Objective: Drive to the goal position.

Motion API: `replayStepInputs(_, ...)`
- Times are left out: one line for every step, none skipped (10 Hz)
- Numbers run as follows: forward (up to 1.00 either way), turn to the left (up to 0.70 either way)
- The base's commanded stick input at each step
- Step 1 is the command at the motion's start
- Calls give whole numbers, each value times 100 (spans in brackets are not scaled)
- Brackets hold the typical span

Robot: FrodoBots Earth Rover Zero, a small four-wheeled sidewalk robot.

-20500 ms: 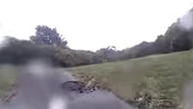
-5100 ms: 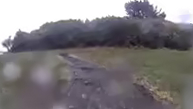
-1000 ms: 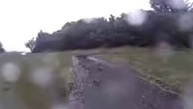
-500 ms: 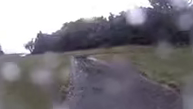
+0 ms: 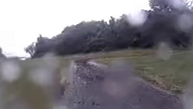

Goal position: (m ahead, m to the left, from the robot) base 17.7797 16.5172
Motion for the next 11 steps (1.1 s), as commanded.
replayStepInputs(85, 0)
replayStepInputs(85, 0)
replayStepInputs(85, 0)
replayStepInputs(85, 0)
replayStepInputs(85, 0)
replayStepInputs(85, -16)
replayStepInputs(85, -30)
replayStepInputs(85, -17)
replayStepInputs(85, -7)
replayStepInputs(85, 0)
replayStepInputs(85, 0)
